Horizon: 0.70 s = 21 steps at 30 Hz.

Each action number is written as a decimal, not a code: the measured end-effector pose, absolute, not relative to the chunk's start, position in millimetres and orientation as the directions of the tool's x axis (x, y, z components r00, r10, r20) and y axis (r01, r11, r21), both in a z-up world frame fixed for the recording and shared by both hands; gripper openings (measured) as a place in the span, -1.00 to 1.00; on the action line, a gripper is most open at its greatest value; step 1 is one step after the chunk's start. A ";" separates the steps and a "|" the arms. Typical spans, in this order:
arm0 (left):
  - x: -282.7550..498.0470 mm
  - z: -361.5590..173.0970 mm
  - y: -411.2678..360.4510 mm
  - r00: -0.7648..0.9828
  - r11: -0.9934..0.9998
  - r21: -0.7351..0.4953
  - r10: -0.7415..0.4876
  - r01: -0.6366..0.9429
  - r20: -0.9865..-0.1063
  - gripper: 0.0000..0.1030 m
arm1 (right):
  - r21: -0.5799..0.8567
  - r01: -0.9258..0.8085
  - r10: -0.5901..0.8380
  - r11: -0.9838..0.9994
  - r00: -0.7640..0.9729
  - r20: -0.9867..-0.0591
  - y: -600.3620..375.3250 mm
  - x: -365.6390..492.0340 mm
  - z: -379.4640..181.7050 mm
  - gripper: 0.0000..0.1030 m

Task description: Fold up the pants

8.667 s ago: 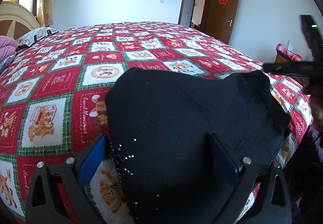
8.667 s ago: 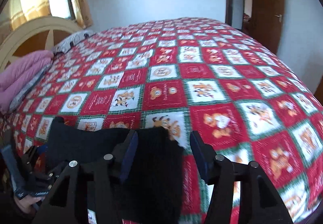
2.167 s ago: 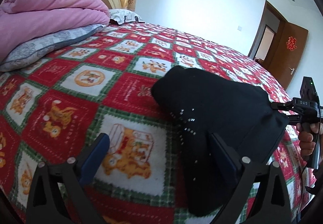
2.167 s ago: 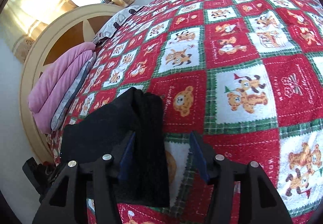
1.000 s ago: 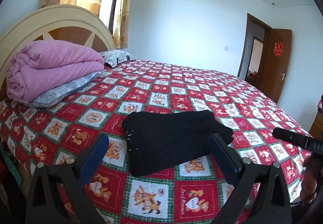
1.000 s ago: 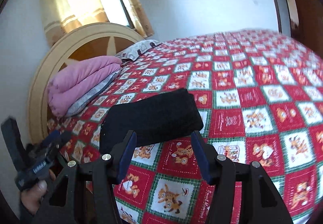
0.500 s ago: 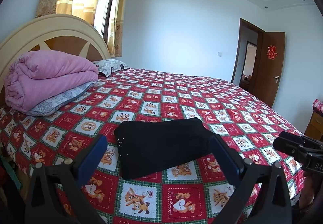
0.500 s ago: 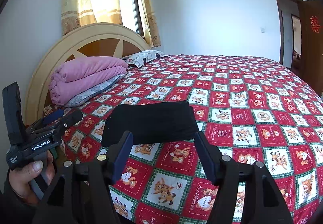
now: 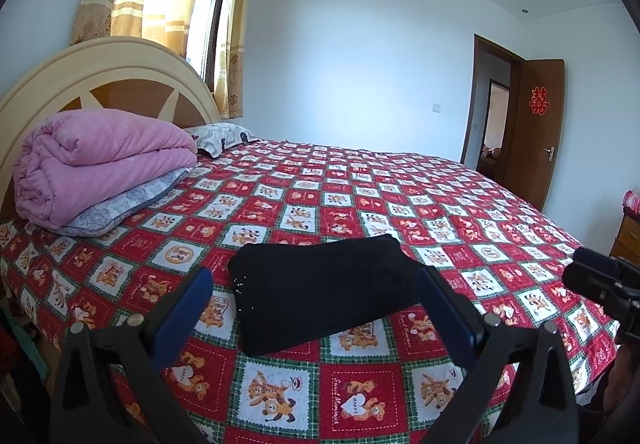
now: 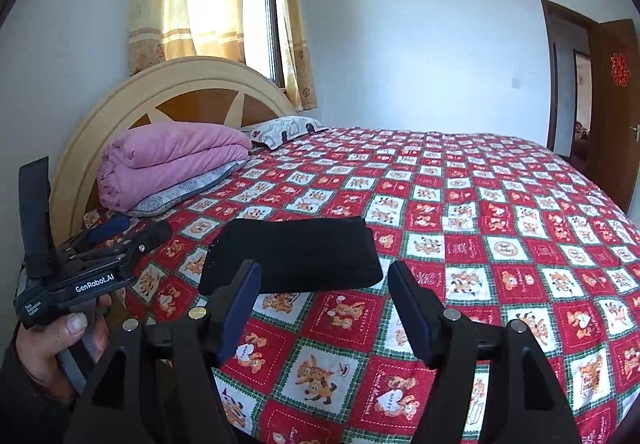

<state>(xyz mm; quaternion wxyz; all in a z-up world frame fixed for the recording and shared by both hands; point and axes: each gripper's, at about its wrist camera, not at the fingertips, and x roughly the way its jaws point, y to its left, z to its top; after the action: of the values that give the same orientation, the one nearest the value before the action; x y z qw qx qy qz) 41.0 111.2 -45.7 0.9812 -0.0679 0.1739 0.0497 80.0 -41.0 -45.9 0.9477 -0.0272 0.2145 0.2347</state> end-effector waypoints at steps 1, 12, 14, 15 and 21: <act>39.7 -44.4 110.0 0.936 0.986 -0.109 0.084 -0.128 -0.341 1.00 | 0.047 -0.454 0.431 0.890 0.802 -0.413 -41.3 79.1 -44.5 0.36; 39.3 -38.6 110.3 0.937 0.982 -0.114 0.107 -0.153 -0.331 1.00 | 0.025 -0.441 0.416 0.897 0.823 -0.388 -42.6 74.3 -42.3 0.52; 40.6 -40.2 110.9 0.934 0.980 -0.112 0.117 -0.164 -0.338 1.00 | 0.020 -0.439 0.411 0.898 0.822 -0.393 -42.1 74.9 -44.2 0.52; 40.6 -41.0 111.1 0.933 0.980 -0.112 0.120 -0.167 -0.339 1.00 | 0.019 -0.438 0.409 0.899 0.822 -0.395 -42.1 75.0 -45.1 0.52; 34.9 -44.3 112.7 0.941 0.979 -0.115 0.127 -0.170 -0.312 1.00 | 0.019 -0.434 0.404 0.901 0.822 -0.402 -43.6 75.7 -48.7 0.52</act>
<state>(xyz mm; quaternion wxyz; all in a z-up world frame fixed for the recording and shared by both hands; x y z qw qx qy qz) 34.9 112.7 -44.3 0.9828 -0.0701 0.1536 0.0756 75.7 -43.6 -48.7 0.9537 -0.0364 0.2022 0.2198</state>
